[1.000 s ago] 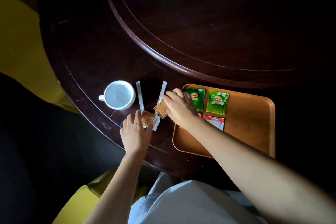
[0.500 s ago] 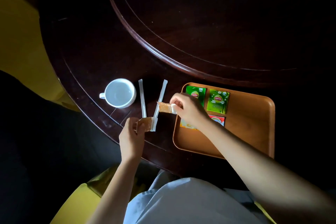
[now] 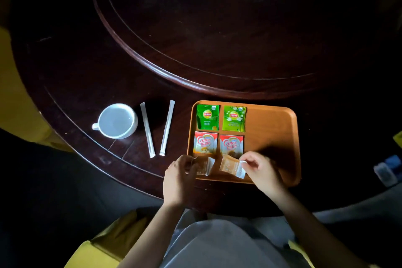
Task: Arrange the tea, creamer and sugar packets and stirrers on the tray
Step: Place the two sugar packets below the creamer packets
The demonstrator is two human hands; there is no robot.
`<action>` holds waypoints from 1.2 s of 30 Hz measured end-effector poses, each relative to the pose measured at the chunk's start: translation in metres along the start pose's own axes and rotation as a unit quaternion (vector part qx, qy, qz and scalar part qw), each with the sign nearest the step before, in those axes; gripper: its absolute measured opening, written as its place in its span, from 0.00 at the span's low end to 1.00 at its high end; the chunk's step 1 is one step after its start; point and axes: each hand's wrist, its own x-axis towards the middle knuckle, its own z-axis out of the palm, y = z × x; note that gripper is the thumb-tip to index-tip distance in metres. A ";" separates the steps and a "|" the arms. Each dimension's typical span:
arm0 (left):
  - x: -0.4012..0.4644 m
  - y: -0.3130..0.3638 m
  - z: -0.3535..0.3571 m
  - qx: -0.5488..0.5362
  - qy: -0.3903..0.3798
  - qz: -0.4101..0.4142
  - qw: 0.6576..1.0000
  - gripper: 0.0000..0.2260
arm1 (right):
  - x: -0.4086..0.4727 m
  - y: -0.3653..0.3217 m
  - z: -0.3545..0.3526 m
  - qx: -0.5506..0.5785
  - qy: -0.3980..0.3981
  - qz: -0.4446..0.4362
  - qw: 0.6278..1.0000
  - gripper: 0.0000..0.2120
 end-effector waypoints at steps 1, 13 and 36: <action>0.000 -0.002 0.003 0.017 0.002 0.003 1.000 0.05 | -0.001 0.003 0.001 -0.022 -0.001 -0.008 1.000 0.12; -0.024 -0.019 0.010 0.230 0.049 0.212 0.949 0.16 | -0.029 0.006 0.005 -0.240 0.115 -0.196 0.944 0.12; -0.035 -0.025 0.018 0.358 -0.111 0.258 0.891 0.23 | -0.051 0.021 0.029 -0.378 0.018 -0.208 0.902 0.21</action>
